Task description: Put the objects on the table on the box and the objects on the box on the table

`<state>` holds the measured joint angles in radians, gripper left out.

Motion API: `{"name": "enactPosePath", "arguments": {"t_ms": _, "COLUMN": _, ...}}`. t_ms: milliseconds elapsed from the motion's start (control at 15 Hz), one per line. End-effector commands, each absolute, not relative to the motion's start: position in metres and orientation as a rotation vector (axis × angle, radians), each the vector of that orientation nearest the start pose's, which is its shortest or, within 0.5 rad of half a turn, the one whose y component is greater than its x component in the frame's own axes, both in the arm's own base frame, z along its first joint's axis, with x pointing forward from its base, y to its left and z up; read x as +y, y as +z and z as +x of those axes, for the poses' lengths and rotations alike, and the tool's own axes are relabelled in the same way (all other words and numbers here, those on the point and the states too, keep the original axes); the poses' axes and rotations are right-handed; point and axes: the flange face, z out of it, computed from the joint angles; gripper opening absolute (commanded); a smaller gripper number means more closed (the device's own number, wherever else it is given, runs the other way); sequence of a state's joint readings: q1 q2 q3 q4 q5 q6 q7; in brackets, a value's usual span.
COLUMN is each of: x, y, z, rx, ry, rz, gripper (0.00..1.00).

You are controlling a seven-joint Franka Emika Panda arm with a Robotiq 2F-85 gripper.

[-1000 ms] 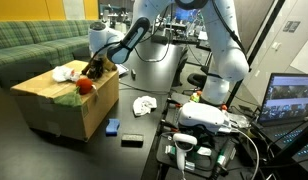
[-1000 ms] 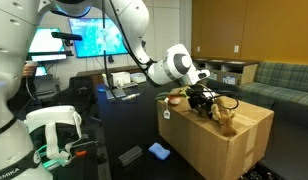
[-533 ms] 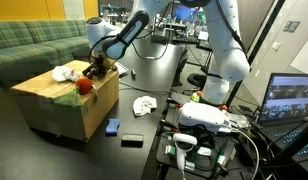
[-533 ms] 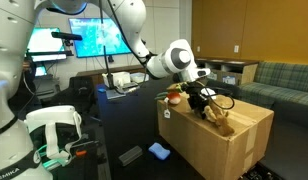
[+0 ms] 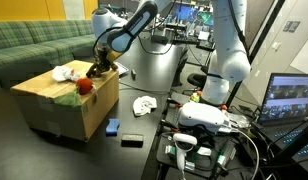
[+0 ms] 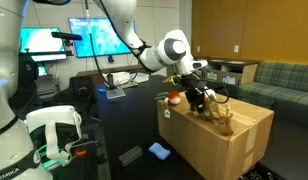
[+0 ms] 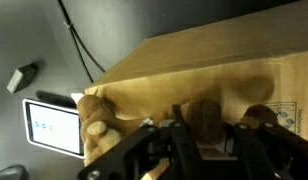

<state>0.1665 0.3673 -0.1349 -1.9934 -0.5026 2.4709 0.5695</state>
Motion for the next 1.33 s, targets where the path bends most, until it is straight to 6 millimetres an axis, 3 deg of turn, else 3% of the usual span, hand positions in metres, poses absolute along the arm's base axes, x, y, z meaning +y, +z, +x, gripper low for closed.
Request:
{"name": "enactPosePath", "arguments": {"t_ms": 0, "x": 0.014, "y": 0.34, "z": 0.565, "rx": 0.369, "ry": -0.414, "rz": -3.428, "gripper": 0.05}}
{"name": "enactPosePath", "arguments": {"t_ms": 333, "x": 0.001, "y": 0.379, "z": 0.504, "rx": 0.492, "ry": -0.418, "rz": -3.434, "gripper": 0.05}}
{"name": "enactPosePath", "arguments": {"t_ms": 533, "x": -0.005, "y": 0.377, "z": 0.478, "rx": 0.513, "ry": -0.363, "rz": -3.422, "gripper": 0.05}}
{"name": "enactPosePath", "arguments": {"t_ms": 933, "x": -0.002, "y": 0.305, "z": 0.462, "rx": 0.544, "ry": -0.169, "rz": -3.42, "gripper": 0.05}}
{"name": "enactPosePath", "arguments": {"t_ms": 1267, "x": 0.01, "y": 0.259, "z": 0.472, "rx": 0.605, "ry": -0.136, "rz": -3.383, "gripper": 0.05}}
